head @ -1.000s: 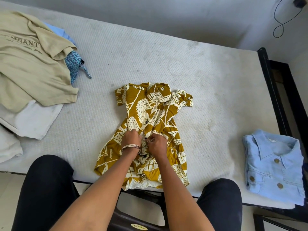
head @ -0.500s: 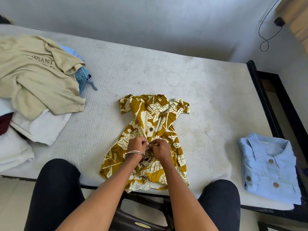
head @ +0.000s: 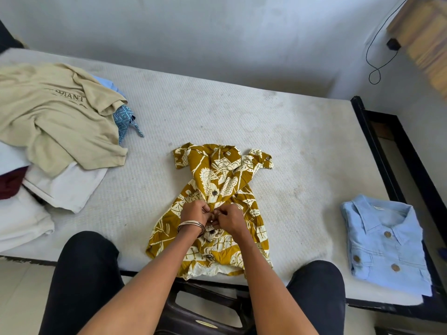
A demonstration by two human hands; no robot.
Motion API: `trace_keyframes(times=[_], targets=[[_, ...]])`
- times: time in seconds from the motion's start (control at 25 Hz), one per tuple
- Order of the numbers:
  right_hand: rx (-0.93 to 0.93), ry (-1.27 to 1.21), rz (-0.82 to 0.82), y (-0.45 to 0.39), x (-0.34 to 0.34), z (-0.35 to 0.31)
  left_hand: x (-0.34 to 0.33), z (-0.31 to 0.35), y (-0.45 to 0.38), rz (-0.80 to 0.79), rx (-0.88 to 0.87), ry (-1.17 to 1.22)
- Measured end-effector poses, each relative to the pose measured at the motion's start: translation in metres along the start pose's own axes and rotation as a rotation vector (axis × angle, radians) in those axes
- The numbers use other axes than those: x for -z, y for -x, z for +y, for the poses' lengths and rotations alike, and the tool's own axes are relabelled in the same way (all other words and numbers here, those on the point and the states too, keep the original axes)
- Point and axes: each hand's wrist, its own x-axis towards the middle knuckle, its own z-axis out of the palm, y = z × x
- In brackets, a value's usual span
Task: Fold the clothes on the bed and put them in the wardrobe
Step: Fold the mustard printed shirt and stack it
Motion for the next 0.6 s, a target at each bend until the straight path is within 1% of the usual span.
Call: trace_keyframes(times=[0.08, 0.16, 0.28, 0.36, 0.48, 0.52, 0.6], targets=[[-0.013, -0.074, 0.026, 0.0014, 0.0025, -0.0003, 0.0003, 0.0024, 0.0016, 0.005, -0.028, -0.043], [0.009, -0.060, 0.085, 0.0011, 0.0030, 0.0004, -0.0001, 0.0042, 0.0030, 0.017, -0.036, -0.036], [0.041, 0.002, 0.176, -0.0028, 0.0012, 0.0026, -0.0019, 0.0028, 0.0021, 0.021, 0.001, 0.121], [0.058, 0.030, 0.201, -0.0059, -0.0011, 0.0032, -0.0006, 0.0056, 0.0038, 0.023, 0.056, 0.240], [0.095, 0.025, 0.215, -0.0064, -0.0023, 0.0000, 0.0037, 0.0088, 0.0045, -0.010, 0.229, 0.517], [0.117, 0.034, 0.218, -0.0058, -0.0018, -0.0001, 0.0049, 0.0089, 0.0038, -0.016, 0.279, 0.569], [0.168, 0.107, 0.205, -0.0030, -0.0008, 0.0004, 0.0069, 0.0079, 0.0006, -0.009, 0.326, 0.584]])
